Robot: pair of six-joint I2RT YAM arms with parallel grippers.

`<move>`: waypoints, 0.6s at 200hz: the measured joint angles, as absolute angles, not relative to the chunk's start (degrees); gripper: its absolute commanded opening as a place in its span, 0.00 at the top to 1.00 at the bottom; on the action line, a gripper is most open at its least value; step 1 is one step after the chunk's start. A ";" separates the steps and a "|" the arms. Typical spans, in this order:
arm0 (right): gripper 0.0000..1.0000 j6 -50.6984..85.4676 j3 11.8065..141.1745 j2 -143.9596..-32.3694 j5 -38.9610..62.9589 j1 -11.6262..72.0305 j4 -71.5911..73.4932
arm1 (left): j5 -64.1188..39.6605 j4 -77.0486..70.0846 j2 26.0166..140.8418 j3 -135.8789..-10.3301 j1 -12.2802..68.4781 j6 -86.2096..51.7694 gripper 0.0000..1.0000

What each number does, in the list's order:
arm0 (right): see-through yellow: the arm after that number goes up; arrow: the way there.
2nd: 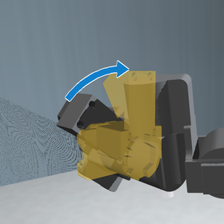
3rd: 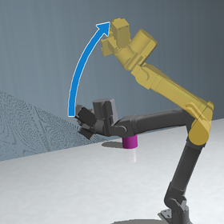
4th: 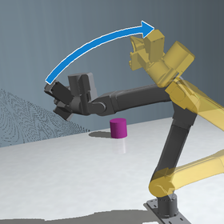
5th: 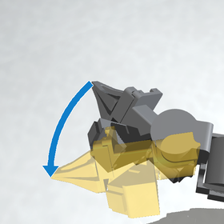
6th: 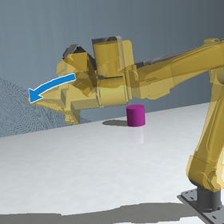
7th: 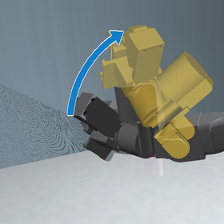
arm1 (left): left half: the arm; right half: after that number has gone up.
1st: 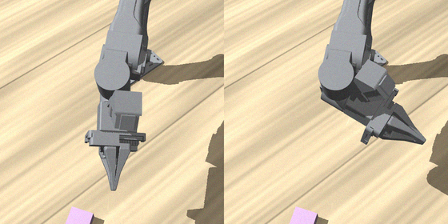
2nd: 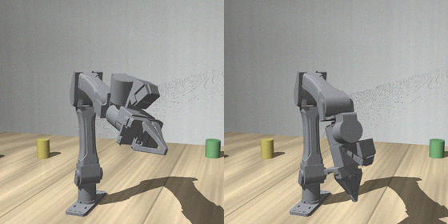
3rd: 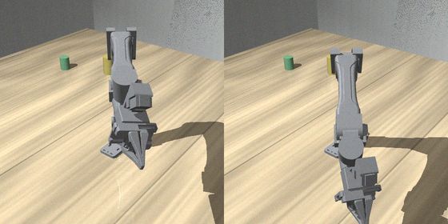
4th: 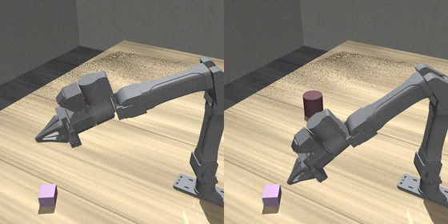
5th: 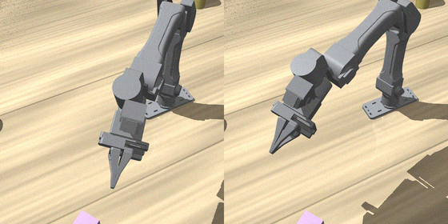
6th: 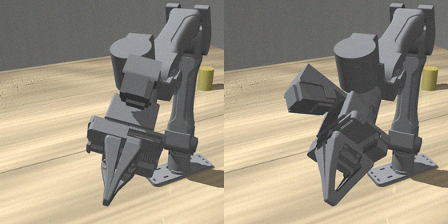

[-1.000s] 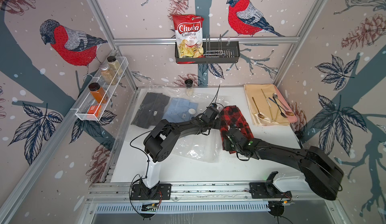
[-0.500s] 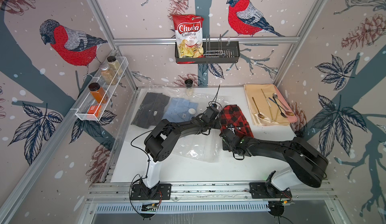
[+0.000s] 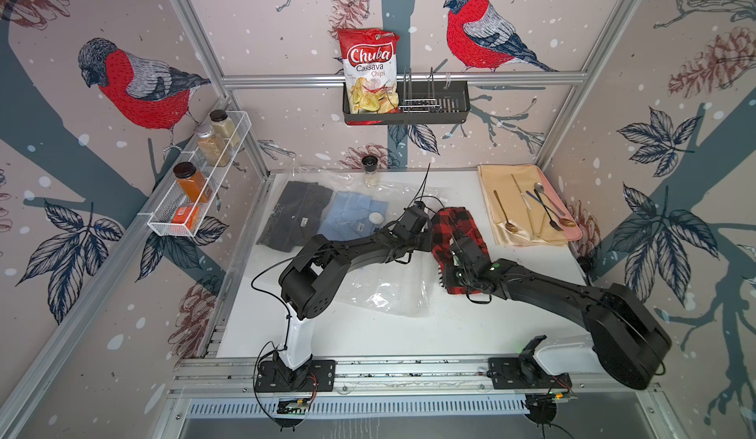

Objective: Place the folded shirt into the vacuum bag
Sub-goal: Place the shirt in the vacuum bag.

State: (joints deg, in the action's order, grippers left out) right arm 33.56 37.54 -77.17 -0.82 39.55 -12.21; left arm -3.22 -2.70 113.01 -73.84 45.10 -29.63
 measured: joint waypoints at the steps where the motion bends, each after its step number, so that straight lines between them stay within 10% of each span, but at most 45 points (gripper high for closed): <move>1: 1.00 33.47 37.54 -77.12 -0.62 39.44 -12.21 | -3.22 -2.68 112.99 -73.84 45.10 -29.63 1.00; 120: 0.95 35.40 37.87 -86.13 24.29 33.67 2.96 | -3.70 -1.74 109.75 -73.89 45.10 -30.02 1.00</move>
State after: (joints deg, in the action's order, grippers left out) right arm 35.40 37.87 -86.13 24.29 33.67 2.96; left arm -3.70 -1.74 109.75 -73.89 45.10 -30.02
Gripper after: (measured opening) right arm 0.089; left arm 0.049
